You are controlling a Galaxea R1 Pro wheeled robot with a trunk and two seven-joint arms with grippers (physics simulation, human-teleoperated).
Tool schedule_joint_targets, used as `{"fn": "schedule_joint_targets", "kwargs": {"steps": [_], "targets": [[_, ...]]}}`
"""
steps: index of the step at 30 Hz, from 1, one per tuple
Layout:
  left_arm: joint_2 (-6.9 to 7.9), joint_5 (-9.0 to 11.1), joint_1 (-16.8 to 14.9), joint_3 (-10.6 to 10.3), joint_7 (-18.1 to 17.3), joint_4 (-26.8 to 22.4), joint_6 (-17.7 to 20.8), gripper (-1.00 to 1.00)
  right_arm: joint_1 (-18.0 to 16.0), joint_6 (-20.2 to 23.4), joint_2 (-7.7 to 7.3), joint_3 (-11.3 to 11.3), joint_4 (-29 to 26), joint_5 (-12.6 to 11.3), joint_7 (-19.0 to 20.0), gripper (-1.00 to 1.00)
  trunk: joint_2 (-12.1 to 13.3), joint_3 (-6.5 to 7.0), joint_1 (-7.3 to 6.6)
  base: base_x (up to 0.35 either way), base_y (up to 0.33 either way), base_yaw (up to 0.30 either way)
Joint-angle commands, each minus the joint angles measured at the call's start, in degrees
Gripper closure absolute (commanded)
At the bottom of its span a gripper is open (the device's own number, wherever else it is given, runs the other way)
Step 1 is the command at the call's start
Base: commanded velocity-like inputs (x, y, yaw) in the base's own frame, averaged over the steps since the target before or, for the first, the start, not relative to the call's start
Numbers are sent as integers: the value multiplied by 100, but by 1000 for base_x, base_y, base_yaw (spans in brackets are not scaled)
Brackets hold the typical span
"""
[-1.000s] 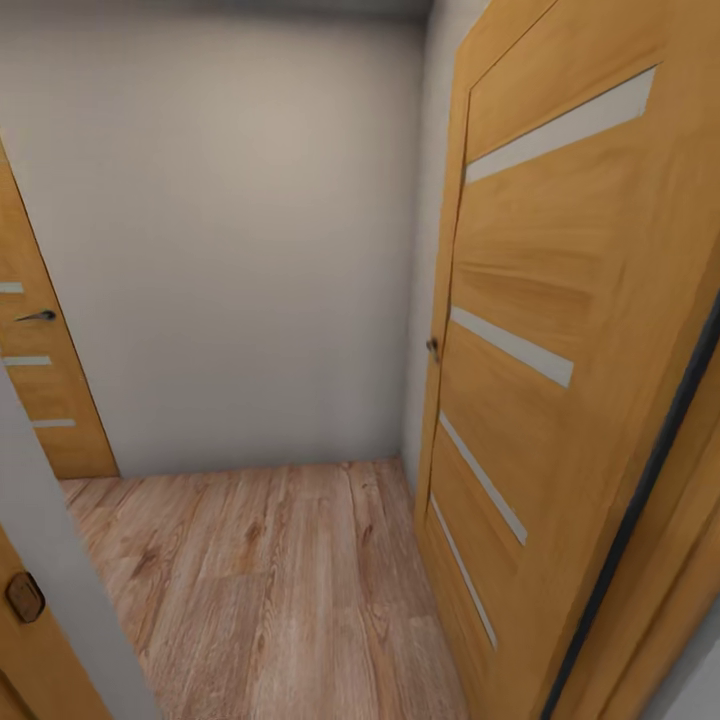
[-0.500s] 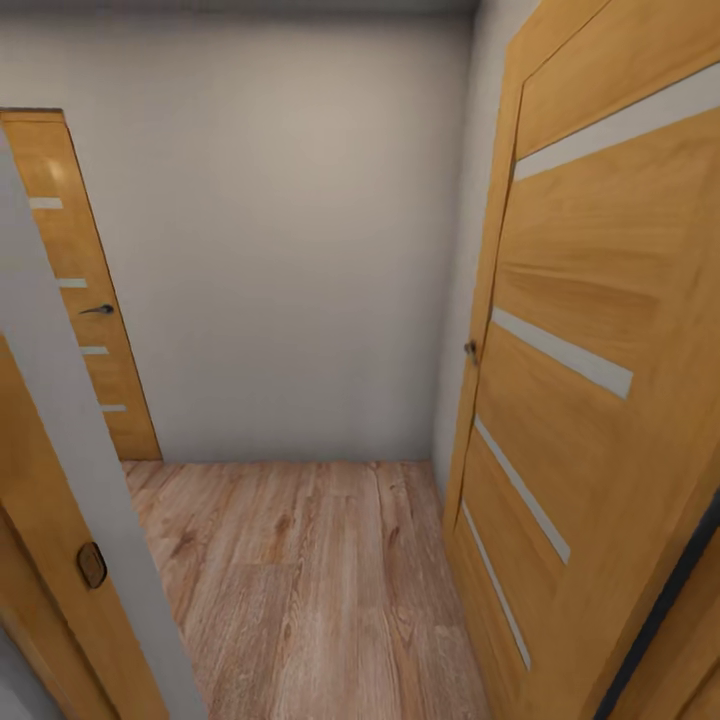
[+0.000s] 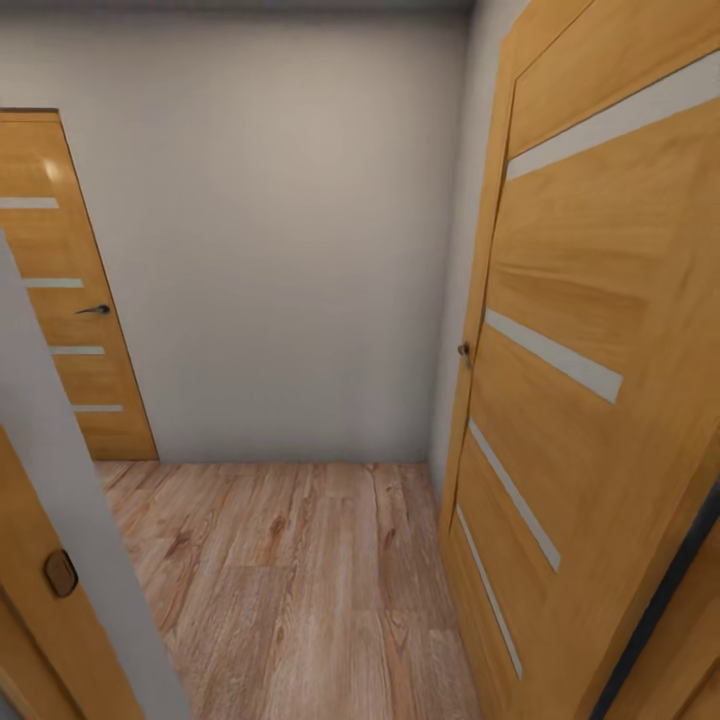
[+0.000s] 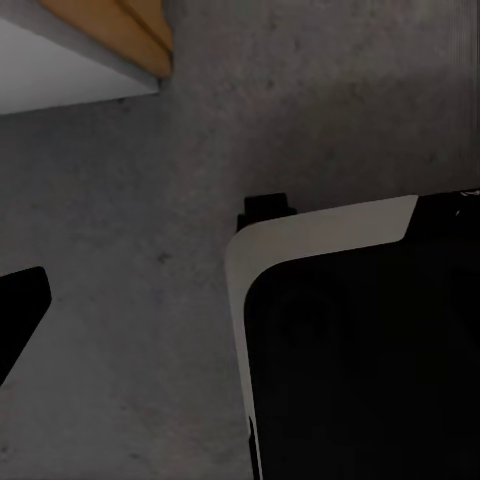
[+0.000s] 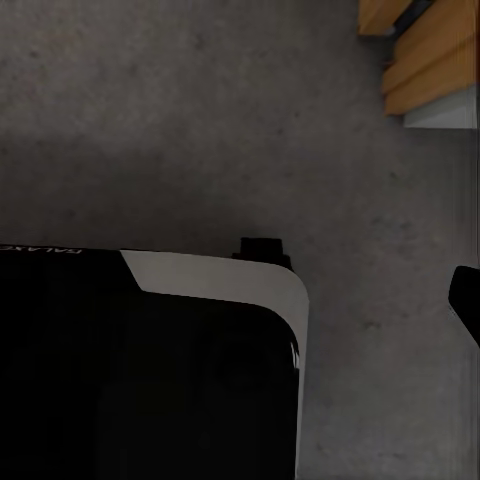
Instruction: Move the two storage containers from the living room to the garage. In the garage, place one container on the floor and stack the other container on top of it (either order is fine).
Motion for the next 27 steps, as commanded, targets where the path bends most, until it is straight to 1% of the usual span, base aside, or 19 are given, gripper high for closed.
{"fn": "schedule_joint_targets", "kwargs": {"steps": [1, 18, 27], "targets": [[3, -56, -2, -5, -12, -6, 3, -100, -4, -19, -2, 0, 4, 5, 18, -100, -3, -7, 0, 19, -40, 1], [2, -56, -2, -5, -12, -6, 3, -100, -4, -19, -2, 0, 4, 4, 18, -100, -3, -7, 0, 18, -16, 0], [2, -54, -2, -5, -12, -6, 3, -100, -4, -19, -2, 0, 4, 6, 18, -100, -3, -7, 0, 192, -1, 0]]}}
